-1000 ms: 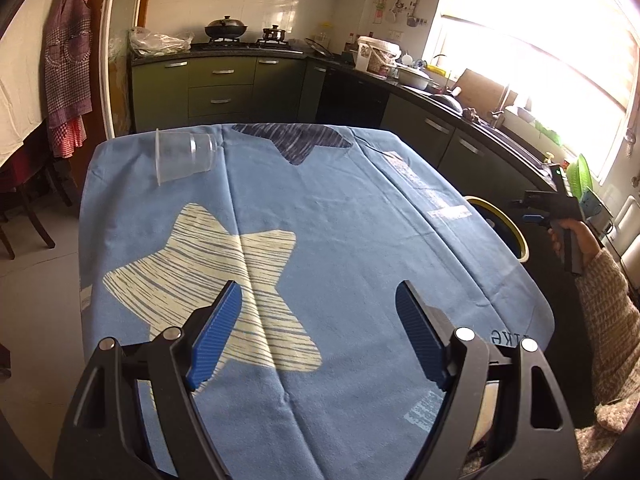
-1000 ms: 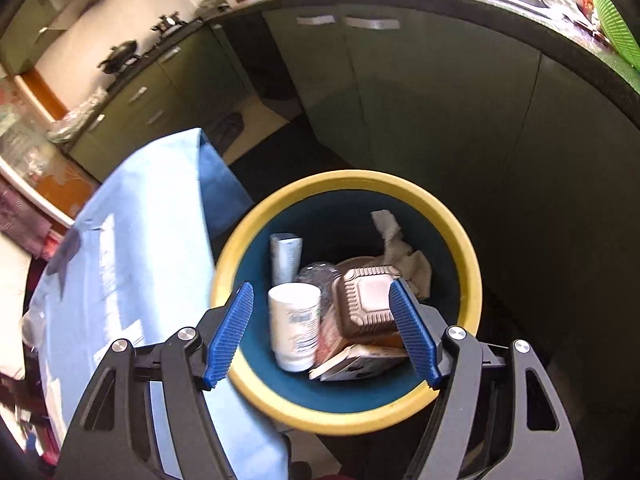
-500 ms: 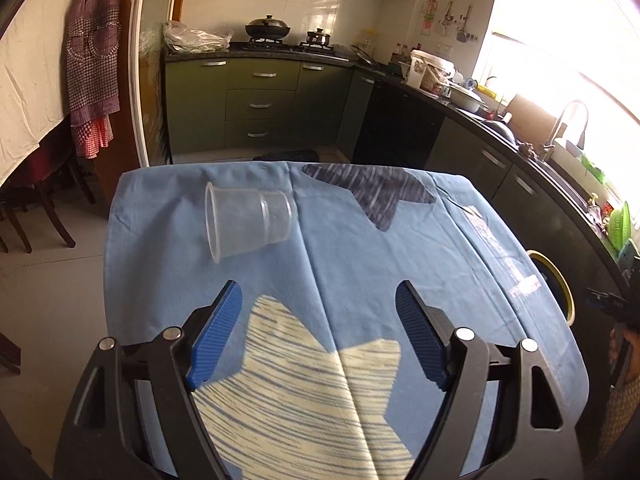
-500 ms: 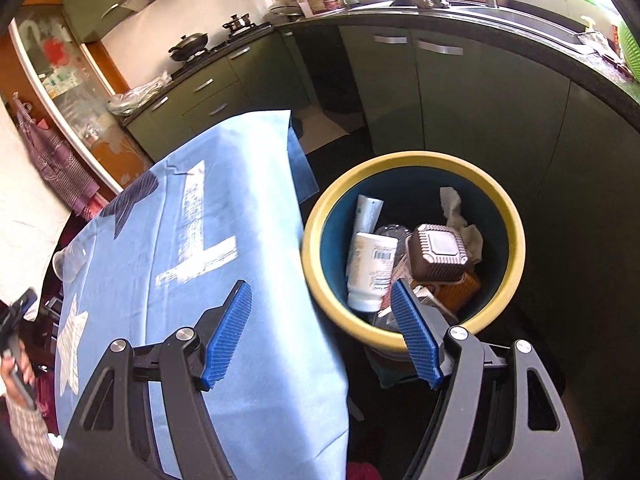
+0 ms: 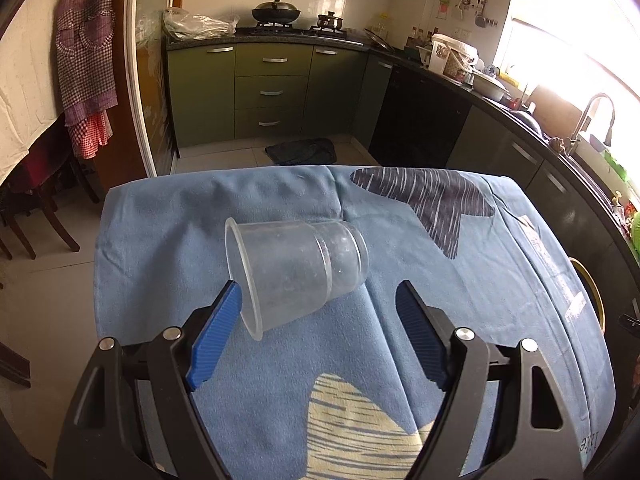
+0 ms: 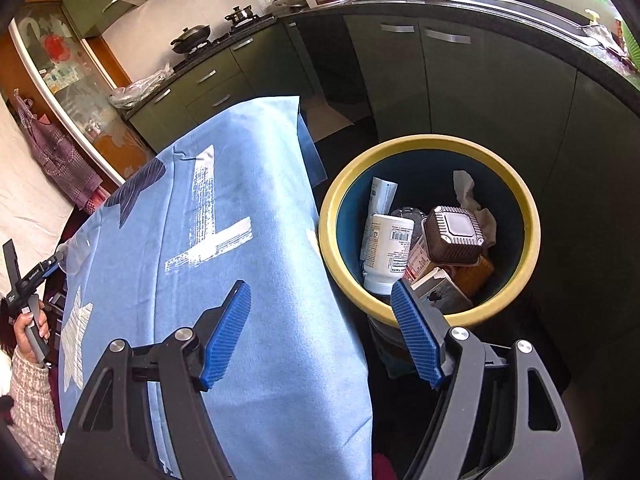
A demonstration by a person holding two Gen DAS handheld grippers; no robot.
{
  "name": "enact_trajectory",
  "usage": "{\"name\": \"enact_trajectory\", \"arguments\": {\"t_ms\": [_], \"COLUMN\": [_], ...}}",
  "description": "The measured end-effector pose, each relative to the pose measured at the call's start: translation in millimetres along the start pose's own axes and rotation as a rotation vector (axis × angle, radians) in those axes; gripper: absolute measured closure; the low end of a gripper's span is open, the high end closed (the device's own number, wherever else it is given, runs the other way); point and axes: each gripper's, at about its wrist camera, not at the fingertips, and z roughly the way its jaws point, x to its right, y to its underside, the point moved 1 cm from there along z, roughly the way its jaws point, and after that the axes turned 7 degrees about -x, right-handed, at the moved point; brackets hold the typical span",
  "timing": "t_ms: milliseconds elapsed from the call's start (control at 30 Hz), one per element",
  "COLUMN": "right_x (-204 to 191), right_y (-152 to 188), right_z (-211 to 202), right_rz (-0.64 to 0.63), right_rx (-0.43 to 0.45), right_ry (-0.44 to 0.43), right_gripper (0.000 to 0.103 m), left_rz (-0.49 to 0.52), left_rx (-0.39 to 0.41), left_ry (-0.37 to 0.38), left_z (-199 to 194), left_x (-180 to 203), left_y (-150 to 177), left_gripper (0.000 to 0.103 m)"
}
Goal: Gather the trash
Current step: 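Grasp the clear plastic cup by its rim with the left tool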
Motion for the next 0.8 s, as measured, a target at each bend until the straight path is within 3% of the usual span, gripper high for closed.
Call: {"name": "enact_trajectory", "arguments": {"t_ms": [300,400,600,667,733,800], "right_x": [-13,-17,-22,-22,-22,-22], "right_y": [-2,-3,-2,-1,0,1], "right_z": [7,9,10,10,9,7], "right_rz": [-0.023,-0.032,-0.045,-0.045,-0.045,-0.046], "right_rx": [-0.025,-0.029,-0.036,-0.037,-0.037,-0.034], "right_ry": [0.002,-0.001,-0.013,-0.016,-0.020,-0.021], "right_gripper": [0.030,0.030,0.030,0.030,0.030,0.030], "left_rz": [0.053,0.065,0.090,0.101,0.110,0.122], "left_rx": [-0.013,-0.018,-0.033,-0.036,-0.040,-0.036], "left_ry": [0.023,0.034,0.042,0.043,0.039,0.034], "left_z": [15,16,20,20,20,19], "left_x": [11,16,24,27,31,33], "left_y": [1,2,7,9,11,14], "left_gripper": [0.028,0.037,0.066,0.084,0.095,0.098]}}
